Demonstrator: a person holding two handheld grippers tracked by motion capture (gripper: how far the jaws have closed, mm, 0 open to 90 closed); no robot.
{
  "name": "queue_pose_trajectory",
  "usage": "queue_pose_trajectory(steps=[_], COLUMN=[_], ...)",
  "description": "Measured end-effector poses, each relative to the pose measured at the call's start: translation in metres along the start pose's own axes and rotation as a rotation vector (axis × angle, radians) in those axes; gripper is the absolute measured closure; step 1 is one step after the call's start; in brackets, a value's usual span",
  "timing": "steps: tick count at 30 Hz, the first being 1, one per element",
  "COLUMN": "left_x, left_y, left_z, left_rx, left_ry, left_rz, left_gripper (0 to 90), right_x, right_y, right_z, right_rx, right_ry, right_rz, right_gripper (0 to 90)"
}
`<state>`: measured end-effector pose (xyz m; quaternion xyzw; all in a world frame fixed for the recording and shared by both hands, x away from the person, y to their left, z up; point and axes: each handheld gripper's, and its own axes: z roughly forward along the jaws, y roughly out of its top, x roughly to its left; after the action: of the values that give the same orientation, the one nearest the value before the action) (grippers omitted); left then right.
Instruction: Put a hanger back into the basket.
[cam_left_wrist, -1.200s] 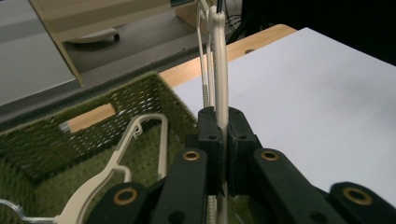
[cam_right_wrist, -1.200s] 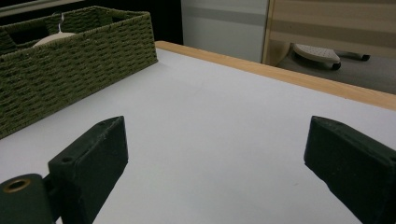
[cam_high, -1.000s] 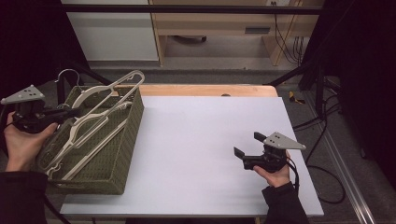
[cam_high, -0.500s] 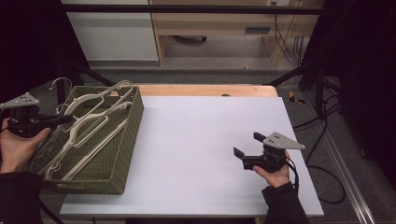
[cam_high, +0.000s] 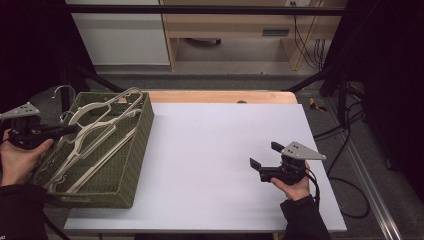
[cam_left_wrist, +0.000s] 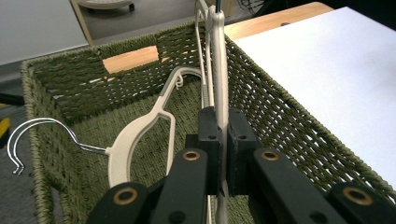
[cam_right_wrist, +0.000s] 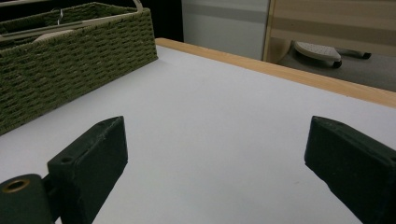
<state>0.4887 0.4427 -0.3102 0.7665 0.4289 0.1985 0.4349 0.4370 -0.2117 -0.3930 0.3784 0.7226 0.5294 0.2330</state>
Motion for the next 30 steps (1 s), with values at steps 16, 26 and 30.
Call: queue_pose_trajectory(steps=[16, 26, 30], left_x=[0.005, 0.015, 0.017], left_y=[-0.031, -0.049, -0.049], left_z=[0.029, 0.037, 0.04], left_rx=[0.118, 0.103, 0.118], left_ry=[-0.034, 0.01, 0.095], left_rz=[-0.009, -0.119, -0.161], left_gripper=[86.2, 84.7, 82.7], right_x=[0.0, 0.0, -0.001], right_y=[0.0, 0.0, 0.0], right_z=[0.0, 0.0, -0.001], right_rx=[0.0, 0.0, 0.001], right_ry=[-0.001, -0.001, 0.0], right_rz=[0.0, -0.001, -0.002], right_gripper=[6.8, 6.8, 6.8])
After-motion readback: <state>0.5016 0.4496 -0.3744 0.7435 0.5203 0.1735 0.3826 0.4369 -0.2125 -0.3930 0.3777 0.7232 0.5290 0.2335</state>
